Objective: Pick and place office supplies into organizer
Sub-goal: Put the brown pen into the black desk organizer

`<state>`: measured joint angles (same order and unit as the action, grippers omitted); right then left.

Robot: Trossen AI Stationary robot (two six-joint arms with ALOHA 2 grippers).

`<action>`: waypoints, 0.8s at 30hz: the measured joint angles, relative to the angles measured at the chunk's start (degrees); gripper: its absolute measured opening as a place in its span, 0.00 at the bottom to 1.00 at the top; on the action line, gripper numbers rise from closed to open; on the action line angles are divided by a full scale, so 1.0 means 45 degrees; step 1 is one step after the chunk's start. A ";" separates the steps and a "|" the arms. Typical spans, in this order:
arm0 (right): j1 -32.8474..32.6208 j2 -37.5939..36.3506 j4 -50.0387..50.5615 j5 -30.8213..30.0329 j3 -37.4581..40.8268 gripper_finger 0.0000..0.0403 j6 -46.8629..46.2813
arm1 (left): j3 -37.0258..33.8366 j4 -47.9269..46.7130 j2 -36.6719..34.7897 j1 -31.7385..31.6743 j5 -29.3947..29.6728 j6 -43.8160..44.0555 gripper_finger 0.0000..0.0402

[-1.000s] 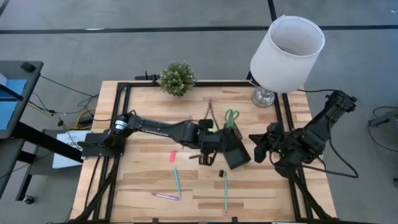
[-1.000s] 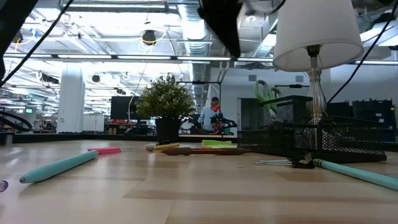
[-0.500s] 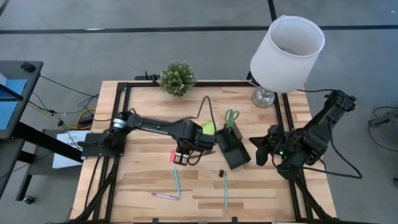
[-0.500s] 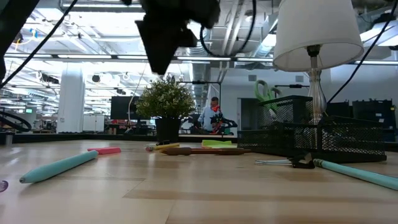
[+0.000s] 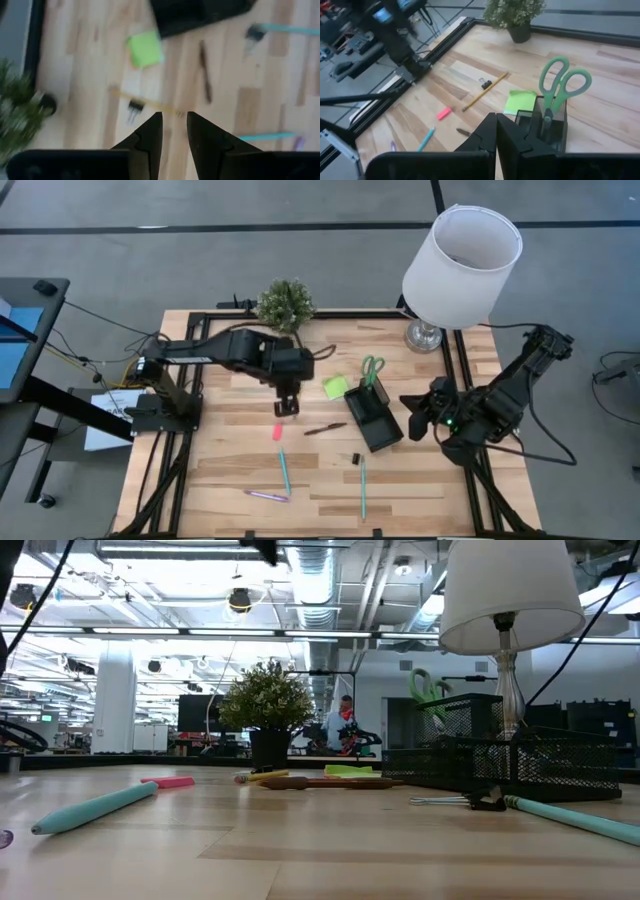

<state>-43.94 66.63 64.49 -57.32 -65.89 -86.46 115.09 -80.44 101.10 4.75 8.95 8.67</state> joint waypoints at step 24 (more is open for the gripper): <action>0.0864 0.0000 -0.0205 -0.0107 0.0000 0.00 0.0321 | -1.2408 1.2136 -0.5770 0.1459 -0.1229 0.4197 0.21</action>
<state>-40.05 66.63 63.57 -57.80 -65.89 -85.01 59.26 -25.83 75.13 11.31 3.42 27.55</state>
